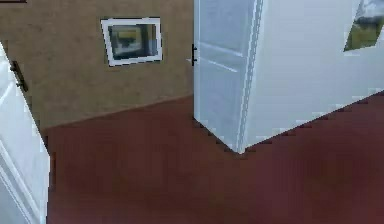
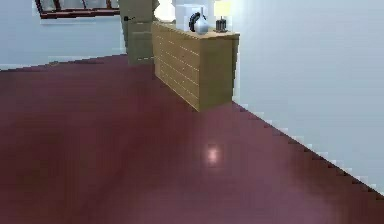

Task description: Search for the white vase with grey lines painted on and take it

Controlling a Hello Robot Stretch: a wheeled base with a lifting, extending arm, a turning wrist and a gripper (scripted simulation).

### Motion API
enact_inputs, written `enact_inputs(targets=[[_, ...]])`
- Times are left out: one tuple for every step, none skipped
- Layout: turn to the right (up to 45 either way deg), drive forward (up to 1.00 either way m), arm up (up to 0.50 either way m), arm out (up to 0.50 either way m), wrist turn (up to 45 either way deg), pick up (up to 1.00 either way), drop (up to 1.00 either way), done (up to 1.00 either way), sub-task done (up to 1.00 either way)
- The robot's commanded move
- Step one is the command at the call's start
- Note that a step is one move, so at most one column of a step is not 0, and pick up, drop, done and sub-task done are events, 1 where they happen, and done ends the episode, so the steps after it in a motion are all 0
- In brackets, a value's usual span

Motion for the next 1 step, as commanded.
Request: enact_inputs(targets=[[45.0, 0.00, 0.00, 0.00, 0.0, 0.00, 0.00, 0.00, 0.00]])
